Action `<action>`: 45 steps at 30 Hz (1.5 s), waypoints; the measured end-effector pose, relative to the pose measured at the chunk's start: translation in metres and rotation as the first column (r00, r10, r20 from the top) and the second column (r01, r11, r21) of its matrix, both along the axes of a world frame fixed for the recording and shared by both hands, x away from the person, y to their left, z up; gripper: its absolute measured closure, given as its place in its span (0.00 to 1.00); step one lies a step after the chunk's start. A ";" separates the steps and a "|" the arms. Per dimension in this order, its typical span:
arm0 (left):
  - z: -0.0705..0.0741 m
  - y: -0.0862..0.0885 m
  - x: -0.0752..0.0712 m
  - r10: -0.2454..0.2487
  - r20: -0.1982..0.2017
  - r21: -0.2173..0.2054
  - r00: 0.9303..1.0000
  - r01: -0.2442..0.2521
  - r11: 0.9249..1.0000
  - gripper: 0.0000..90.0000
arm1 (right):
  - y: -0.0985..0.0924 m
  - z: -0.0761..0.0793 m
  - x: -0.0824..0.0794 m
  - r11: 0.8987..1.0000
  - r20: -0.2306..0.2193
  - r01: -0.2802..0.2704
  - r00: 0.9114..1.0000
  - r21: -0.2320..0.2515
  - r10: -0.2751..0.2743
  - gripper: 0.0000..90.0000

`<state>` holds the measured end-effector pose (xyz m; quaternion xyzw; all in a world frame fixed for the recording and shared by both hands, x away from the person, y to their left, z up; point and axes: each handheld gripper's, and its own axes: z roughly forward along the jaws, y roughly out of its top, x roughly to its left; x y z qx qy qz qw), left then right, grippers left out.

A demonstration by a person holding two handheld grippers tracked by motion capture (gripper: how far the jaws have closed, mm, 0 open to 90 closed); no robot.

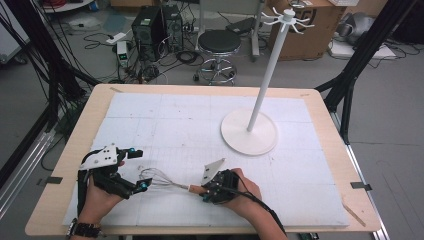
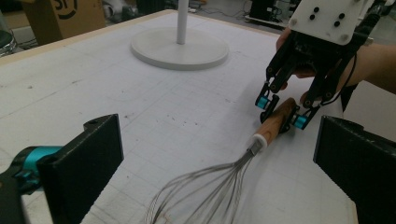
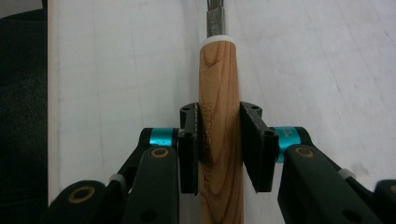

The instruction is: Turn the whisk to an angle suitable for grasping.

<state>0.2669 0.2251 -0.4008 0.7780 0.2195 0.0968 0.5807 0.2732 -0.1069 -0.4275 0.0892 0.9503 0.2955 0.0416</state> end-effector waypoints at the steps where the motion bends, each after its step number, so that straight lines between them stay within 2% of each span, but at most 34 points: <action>1: 0.000 0.000 0.000 0.002 0.001 0.004 1.000 -0.002 1.000 0.02 | 0.005 0.000 0.000 1.000 0.005 -0.006 1.000 -0.005 0.006 0.78; 8: -0.001 0.003 0.000 0.011 -0.001 0.003 1.000 -0.011 1.000 0.02 | 0.027 -0.001 0.004 1.000 0.007 -0.030 1.000 -0.006 0.030 0.77; 9: -0.001 0.004 0.000 0.008 0.000 0.003 1.000 -0.008 1.000 0.02 | 0.027 -0.001 0.005 1.000 0.005 -0.027 1.000 -0.004 0.027 0.76; 10: -0.001 0.004 0.000 0.010 -0.001 0.005 1.000 -0.010 1.000 0.02 | 0.026 -0.001 0.004 1.000 0.010 -0.014 1.000 -0.004 0.014 0.70; 11: -0.002 0.004 0.000 0.012 -0.003 0.003 1.000 -0.012 1.000 0.02 | 0.026 -0.001 0.004 1.000 0.020 -0.008 1.000 -0.006 0.009 0.65; 14: -0.002 0.005 0.000 0.015 -0.003 0.003 1.000 -0.015 1.000 0.02 | 0.018 0.000 0.001 1.000 0.031 0.002 1.000 -0.023 -0.001 0.62; 20: -0.001 0.005 -0.001 0.014 -0.001 0.005 1.000 -0.014 1.000 0.02 | 0.002 0.001 -0.004 1.000 0.041 0.021 0.999 -0.019 -0.020 0.60; 22: -0.001 0.005 -0.001 0.015 -0.003 0.000 1.000 -0.015 1.000 0.02 | -0.006 0.001 -0.005 0.999 0.042 0.035 0.999 -0.036 -0.034 0.60; 28: -0.001 0.005 -0.001 0.014 -0.003 0.003 1.000 -0.014 1.000 0.02 | -0.025 -0.002 -0.005 0.997 0.031 0.070 0.997 -0.011 -0.070 0.61; 30: -0.001 0.005 -0.001 0.014 -0.002 0.003 1.000 -0.014 1.000 0.02 | -0.027 -0.001 -0.004 0.997 0.043 0.075 0.996 -0.016 -0.074 0.62; 34: -0.001 0.005 -0.001 0.015 -0.001 0.004 1.000 -0.015 1.000 0.02 | -0.028 -0.001 -0.002 0.997 0.040 0.075 0.996 -0.015 -0.074 0.64; 36: -0.001 0.005 -0.001 0.016 -0.002 0.005 1.000 -0.016 1.000 0.02 | -0.028 -0.001 -0.001 0.998 0.030 0.064 0.998 -0.009 -0.063 0.69; 40: -0.002 0.006 -0.001 0.014 -0.002 0.006 1.000 -0.014 1.000 0.02 | -0.029 -0.001 0.002 0.996 0.057 0.085 0.995 -0.018 -0.084 0.69; 45: -0.002 0.006 -0.001 0.015 -0.003 0.006 1.000 -0.015 1.000 0.02 | -0.030 -0.001 0.006 0.995 0.068 0.094 0.993 -0.019 -0.093 0.68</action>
